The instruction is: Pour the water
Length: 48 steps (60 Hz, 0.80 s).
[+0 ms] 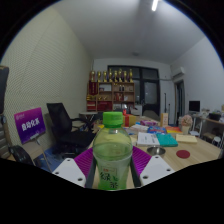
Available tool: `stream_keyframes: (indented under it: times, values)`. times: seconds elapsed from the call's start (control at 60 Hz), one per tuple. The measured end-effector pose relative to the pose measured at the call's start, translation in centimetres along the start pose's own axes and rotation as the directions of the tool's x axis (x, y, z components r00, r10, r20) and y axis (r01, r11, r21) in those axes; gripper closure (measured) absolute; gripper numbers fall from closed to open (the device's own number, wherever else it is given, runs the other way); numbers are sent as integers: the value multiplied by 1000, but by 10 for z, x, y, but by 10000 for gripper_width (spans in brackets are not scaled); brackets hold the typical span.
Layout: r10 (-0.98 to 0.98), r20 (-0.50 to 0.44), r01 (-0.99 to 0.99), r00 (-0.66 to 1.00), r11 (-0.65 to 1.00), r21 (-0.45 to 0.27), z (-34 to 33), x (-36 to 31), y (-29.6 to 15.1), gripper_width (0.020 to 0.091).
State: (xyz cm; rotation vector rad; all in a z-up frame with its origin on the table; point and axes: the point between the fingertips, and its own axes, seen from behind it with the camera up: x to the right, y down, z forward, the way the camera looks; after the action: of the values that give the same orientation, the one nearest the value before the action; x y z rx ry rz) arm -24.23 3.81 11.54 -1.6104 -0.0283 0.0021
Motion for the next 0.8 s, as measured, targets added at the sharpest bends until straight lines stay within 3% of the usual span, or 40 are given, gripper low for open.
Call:
stream_keyframes:
  times: [0.25, 0.267, 0.367, 0.483, 0.6, 0.717, 0.8]
  values:
    - [-84, 42, 83, 996, 996, 38, 16, -16, -5, 627]
    - [-74, 57, 72, 996, 997, 36, 18, -21, -6, 666]
    - [-2, 122, -3, 992, 999, 37, 30, -33, -21, 664]
    - [289, 200, -294, 936, 956, -7, 47, -32, -49, 666]
    - [654, 255, -650, 712, 751, -114, 67, -18, -68, 665]
    - [916, 186, -889, 354, 392, -236, 80, 4, -63, 665]
    - [986, 130, -940, 105, 141, -312, 98, 23, -42, 665]
